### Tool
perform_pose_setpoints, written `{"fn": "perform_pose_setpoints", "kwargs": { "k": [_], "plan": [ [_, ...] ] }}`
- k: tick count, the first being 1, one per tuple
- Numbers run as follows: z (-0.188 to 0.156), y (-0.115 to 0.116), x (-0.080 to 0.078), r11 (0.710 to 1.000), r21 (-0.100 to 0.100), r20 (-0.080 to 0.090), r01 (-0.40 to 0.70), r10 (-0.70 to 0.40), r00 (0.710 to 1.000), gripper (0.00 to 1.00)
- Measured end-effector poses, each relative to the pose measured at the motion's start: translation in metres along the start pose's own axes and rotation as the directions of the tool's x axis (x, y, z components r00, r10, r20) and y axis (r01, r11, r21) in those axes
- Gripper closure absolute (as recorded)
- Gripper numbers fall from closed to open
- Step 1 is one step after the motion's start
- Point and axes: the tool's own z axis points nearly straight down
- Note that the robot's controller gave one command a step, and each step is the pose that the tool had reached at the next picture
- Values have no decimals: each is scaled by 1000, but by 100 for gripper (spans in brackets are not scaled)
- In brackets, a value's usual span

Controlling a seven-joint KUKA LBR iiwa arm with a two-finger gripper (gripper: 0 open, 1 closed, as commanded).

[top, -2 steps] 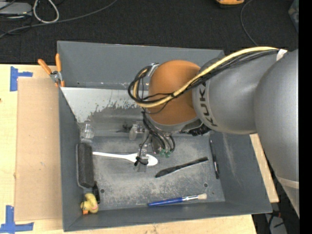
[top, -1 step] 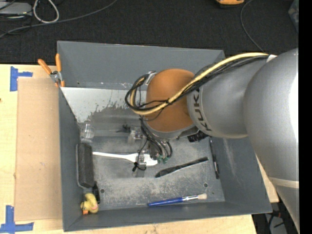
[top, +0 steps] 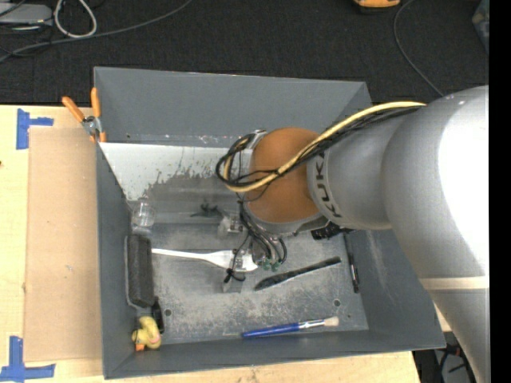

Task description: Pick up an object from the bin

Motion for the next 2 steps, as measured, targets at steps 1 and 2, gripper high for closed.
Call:
{"fn": "perform_pose_setpoints", "kwargs": {
  "k": [1,2],
  "plan": [
    [-4,-5,5,996,-3,2,90,-90,996,100],
    [-4,-5,5,996,-3,2,89,-89,996,100]
  ]
}}
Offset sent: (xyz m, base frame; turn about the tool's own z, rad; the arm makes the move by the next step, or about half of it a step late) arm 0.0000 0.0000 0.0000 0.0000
